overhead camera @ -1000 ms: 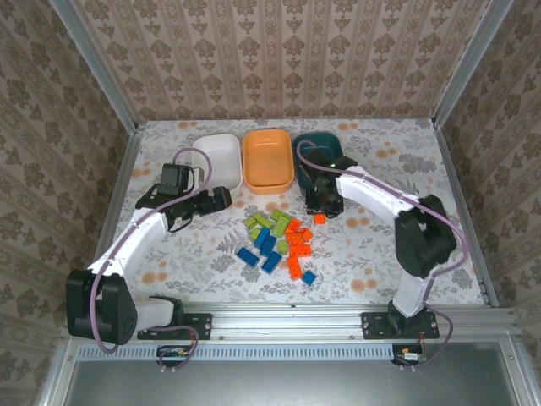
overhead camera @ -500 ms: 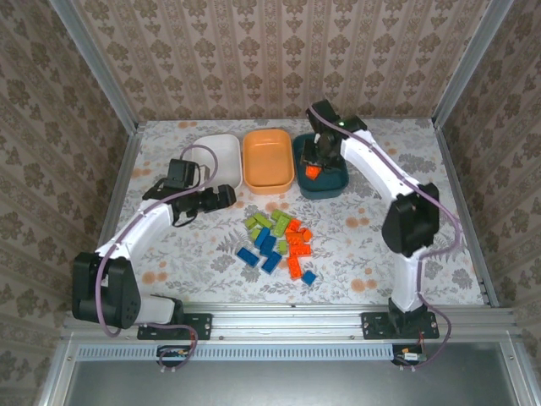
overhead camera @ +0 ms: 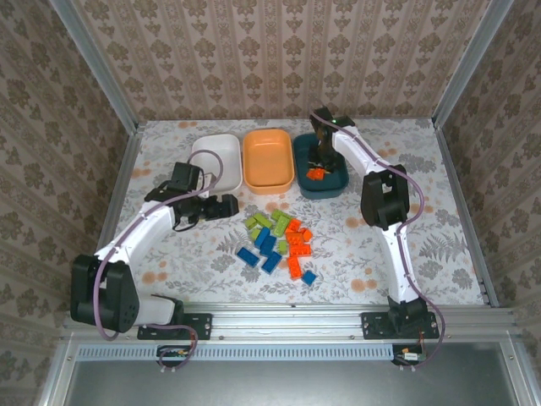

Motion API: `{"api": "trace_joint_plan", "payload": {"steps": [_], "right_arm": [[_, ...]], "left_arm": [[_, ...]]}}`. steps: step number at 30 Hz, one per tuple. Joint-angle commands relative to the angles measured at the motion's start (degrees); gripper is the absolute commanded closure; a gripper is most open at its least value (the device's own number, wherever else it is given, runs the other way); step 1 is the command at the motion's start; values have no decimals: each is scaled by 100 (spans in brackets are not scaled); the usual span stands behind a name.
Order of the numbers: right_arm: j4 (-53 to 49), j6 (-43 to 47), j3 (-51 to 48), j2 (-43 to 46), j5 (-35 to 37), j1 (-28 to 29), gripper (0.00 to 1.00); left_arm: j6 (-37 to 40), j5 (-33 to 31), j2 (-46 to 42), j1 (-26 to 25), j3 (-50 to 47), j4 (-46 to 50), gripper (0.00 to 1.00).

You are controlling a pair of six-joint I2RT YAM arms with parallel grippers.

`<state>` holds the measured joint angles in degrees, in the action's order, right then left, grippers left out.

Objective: Sort the legos into containers by color

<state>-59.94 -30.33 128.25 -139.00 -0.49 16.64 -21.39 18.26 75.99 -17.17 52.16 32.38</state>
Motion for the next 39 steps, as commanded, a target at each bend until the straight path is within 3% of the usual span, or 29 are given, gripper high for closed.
{"api": "trace_joint_plan", "payload": {"steps": [1,6,10,17,20,26,31,39], "right_arm": [[-252,67,287,-32,-56,0,55],[-397,140,349,188,-7,1,44],[-644,258,182,665,105,69,42],[-520,437,-1879,2299,-209,509,42],[-434,297,-3180,3065,-425,848,41],[-42,481,-5253,4324,-682,1893,28],[245,955,-6064,4613,-390,2852,27],[983,949,-6806,4371,-399,3487,27]], "left_arm": [[144,96,-145,-24,-143,260,3],[136,134,-85,-41,-154,190,3],[182,191,-40,-89,-154,173,5],[219,171,-193,-189,-342,223,6],[136,160,-250,-199,-469,110,6],[171,278,-117,-208,-517,-44,5],[363,336,5,-208,-422,64,5],[295,233,-245,-208,-477,127,5]]}}
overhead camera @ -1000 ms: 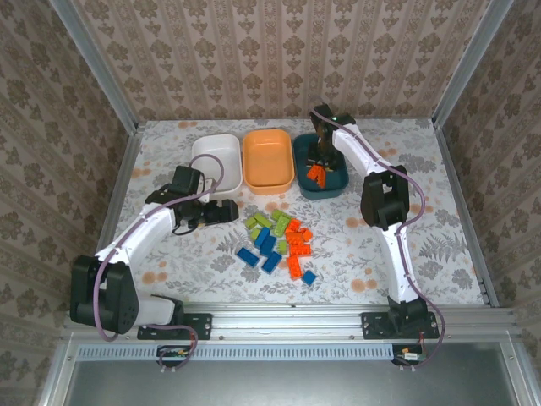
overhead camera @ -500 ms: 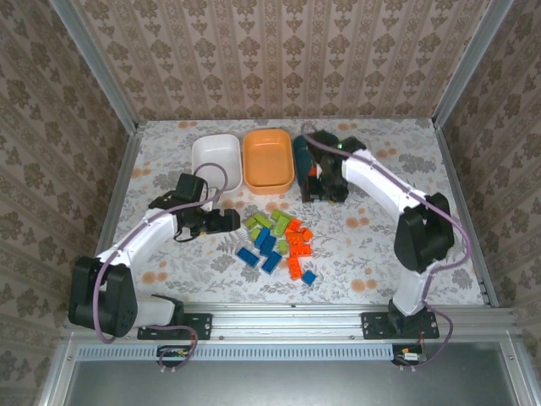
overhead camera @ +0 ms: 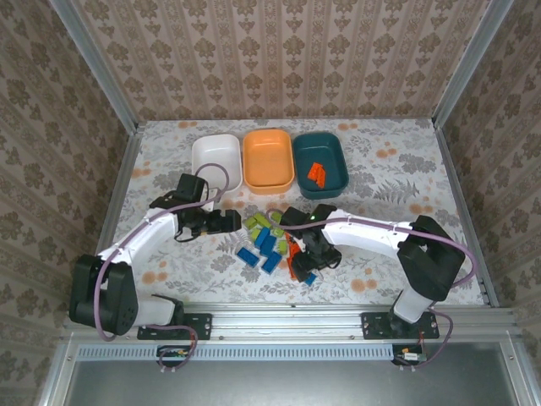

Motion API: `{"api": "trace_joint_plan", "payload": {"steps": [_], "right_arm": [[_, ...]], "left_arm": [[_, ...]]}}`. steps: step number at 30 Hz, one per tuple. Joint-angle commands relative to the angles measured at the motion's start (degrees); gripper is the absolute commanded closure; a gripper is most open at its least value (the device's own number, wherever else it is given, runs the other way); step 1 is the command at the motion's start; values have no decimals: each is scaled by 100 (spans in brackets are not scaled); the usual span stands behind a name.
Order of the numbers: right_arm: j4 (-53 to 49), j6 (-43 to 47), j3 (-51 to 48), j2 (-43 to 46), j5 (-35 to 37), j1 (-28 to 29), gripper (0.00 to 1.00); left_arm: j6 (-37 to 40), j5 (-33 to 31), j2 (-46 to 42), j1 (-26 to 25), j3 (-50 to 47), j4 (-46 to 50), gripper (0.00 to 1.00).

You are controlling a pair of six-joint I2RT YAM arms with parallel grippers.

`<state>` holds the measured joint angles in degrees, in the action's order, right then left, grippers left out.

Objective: Sort the legos into containers by color

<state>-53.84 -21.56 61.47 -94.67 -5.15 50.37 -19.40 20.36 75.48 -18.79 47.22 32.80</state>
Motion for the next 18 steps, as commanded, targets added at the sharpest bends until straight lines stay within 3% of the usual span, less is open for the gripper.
{"api": "trace_joint_plan", "payload": {"steps": [1,18], "right_arm": [[419,65,-143,-109,50,143,27],[690,-93,-447,-389,311,447,42]], "left_arm": [[99,4,-236,-46,2,104,5],[109,-102,-475,-21,-29,335,4]]}}
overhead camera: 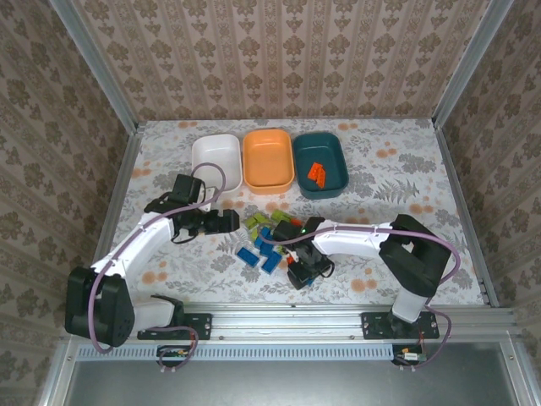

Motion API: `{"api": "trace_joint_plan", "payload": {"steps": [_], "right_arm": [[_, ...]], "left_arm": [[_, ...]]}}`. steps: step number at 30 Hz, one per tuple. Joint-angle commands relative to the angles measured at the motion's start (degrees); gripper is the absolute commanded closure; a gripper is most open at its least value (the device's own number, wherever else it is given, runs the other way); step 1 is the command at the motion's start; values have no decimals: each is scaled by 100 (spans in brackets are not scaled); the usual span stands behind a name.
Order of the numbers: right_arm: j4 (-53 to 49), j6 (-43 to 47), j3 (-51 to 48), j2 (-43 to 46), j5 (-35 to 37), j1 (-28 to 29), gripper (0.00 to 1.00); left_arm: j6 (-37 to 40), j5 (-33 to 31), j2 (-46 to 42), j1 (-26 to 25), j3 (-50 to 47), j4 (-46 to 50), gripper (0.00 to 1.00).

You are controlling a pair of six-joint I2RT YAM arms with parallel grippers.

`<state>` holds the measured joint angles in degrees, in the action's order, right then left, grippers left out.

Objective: Sort the legos into containers by color

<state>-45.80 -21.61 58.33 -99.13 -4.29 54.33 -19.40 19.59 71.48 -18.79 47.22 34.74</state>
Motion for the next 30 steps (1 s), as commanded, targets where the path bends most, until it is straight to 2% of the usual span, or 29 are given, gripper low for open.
{"api": "trace_joint_plan", "payload": {"steps": [1,8,13,16,19,22,24,27,30], "right_arm": [[-129,-126,-146,69,313,50,43],[-207,-314,-115,103,476,50,62],[-804,-338,-212,936,481,-5,68],[-1111,-337,-40,1510,361,-294,69],[-1133,-392,477,1717,-53,-871,69],[-589,-672,1166,1477,-926,-1433,69],[-103,-970,1782,961,-1496,-1662,69],[798,-1604,2611,61,-2311,-1776,69],[1734,-2384,3338,-890,-2796,-1779,69]], "left_arm": [[98,-20,-67,-28,-20,126,4],[85,-52,15,-11,41,109,3],[13,-121,-128,54,76,115,3],[-141,-81,-253,209,67,7,3],[-297,-70,-342,392,140,9,3],[-482,-126,-505,531,284,83,3],[-593,-293,-652,543,424,124,3],[-812,-752,-1055,589,526,77,2],[-931,-1066,-1475,797,644,165,2]]}}
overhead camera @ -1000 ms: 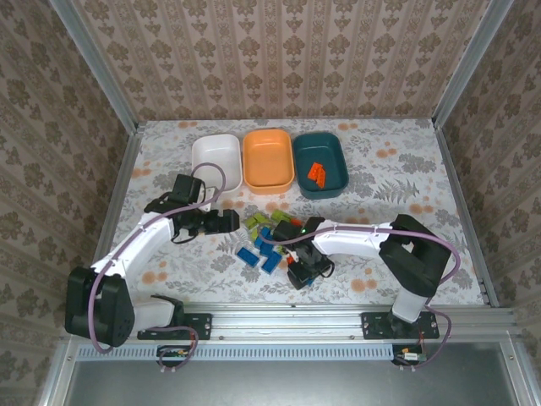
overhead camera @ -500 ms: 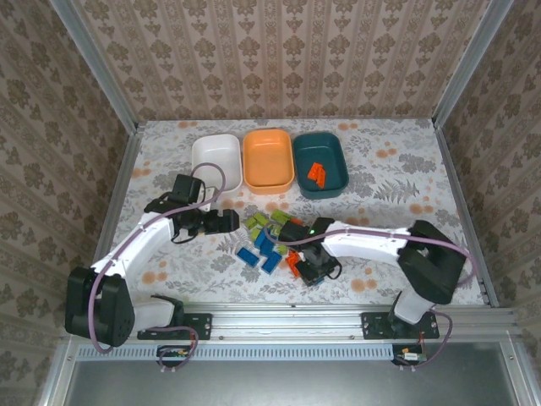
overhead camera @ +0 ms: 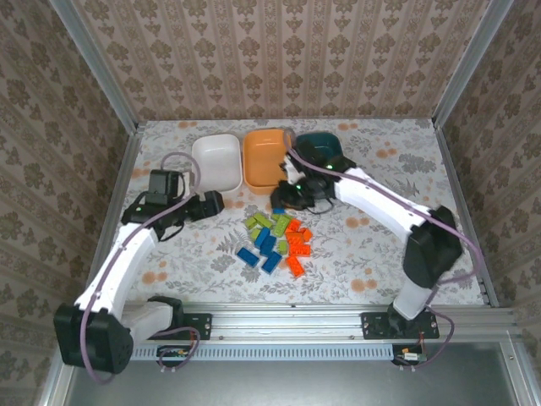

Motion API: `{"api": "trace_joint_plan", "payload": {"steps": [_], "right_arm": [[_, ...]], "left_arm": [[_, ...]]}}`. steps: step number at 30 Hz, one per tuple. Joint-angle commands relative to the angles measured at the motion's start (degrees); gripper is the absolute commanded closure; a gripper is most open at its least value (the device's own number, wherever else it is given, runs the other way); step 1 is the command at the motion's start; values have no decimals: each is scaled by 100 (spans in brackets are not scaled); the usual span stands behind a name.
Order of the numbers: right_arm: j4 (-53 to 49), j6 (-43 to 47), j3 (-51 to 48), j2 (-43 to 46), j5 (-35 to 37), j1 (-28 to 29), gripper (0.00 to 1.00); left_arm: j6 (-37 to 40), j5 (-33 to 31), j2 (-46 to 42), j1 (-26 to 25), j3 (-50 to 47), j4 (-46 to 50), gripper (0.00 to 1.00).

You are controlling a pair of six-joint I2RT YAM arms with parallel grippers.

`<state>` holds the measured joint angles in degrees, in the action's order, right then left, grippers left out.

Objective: Sort the legos into containers by color

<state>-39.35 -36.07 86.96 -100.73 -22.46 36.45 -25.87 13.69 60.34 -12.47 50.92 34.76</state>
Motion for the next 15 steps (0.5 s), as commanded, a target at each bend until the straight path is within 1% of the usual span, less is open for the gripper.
{"api": "trace_joint_plan", "payload": {"steps": [1,3,4,6,9,12,14,15], "right_arm": [[1300,-1146,713,-999,-1081,12,69],[1636,-1508,1313,-1588,-1141,29,69],[1643,-1576,1599,-1810,-1098,29,69],[1477,-1602,2337,-2343,-943,29,70],[1140,-1561,3201,-2891,-625,-13,70],[898,-1534,3645,-3209,-363,-146,70],[894,-1537,3659,-3274,-171,-267,70],[683,-1525,3669,-3293,-7,-335,70]], "left_arm": [[-265,-518,-450,229,327,215,2],[-151,-607,-546,263,455,383,1],[-115,-606,-569,263,469,422,1],[-98,-563,-611,264,446,492,1],[-112,-543,-706,281,368,590,1],[-40,-577,-818,303,351,727,0],[35,-625,-862,298,360,808,0],[65,-656,-884,298,364,844,0]]}}
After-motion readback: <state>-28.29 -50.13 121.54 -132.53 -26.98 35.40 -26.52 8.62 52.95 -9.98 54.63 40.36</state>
